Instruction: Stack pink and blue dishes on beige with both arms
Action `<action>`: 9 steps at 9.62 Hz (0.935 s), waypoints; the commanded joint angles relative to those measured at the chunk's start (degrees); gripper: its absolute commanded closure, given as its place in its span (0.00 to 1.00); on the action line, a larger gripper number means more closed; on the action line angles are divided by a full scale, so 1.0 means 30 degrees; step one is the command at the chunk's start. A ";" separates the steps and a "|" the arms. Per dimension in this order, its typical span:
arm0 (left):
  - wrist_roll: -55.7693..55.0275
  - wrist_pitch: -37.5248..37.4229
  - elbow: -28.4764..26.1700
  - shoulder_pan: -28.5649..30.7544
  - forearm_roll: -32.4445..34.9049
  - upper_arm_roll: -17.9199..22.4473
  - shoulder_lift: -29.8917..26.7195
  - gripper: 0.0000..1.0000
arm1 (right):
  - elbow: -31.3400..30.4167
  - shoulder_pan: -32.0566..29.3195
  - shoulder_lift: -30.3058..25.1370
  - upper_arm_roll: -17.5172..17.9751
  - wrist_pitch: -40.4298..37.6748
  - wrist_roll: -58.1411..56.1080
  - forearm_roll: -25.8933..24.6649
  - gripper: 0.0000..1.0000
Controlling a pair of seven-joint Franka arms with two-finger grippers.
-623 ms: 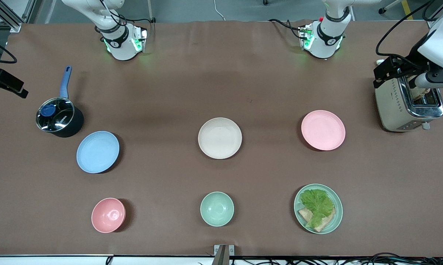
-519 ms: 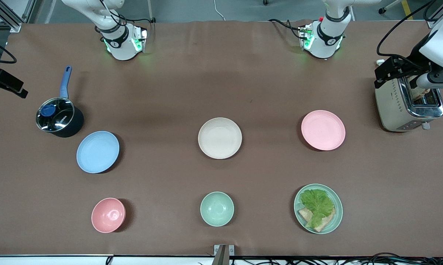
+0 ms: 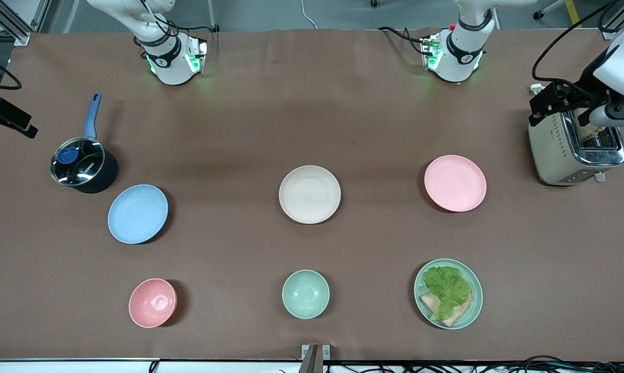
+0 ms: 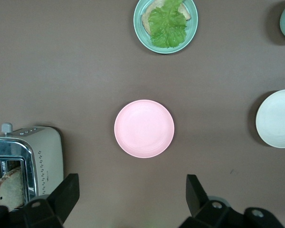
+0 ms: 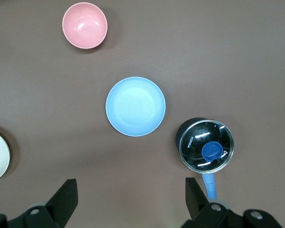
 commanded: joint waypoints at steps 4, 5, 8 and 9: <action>0.3142 0.5748 -0.6599 0.0059 -0.1044 0.2264 0.0508 0.01 | -0.2439 -0.0678 0.1578 -0.2673 0.1737 -0.4323 0.1464 0.00; 0.3670 0.7392 -0.8155 0.0030 -0.1073 0.2326 0.0885 0.01 | -0.3318 -0.0650 0.2309 -0.3496 0.3112 -0.4820 0.2609 0.00; 0.6975 1.5121 -1.3520 0.0117 -0.1074 0.2881 0.2520 0.02 | -0.5489 -0.0679 0.5993 -0.5665 0.7186 -0.9551 0.7724 0.00; 0.7450 1.6332 -1.3793 0.0088 -0.1074 0.2883 0.3980 0.02 | -0.6017 -0.0679 0.7283 -0.5817 0.8851 -1.1370 0.8588 0.00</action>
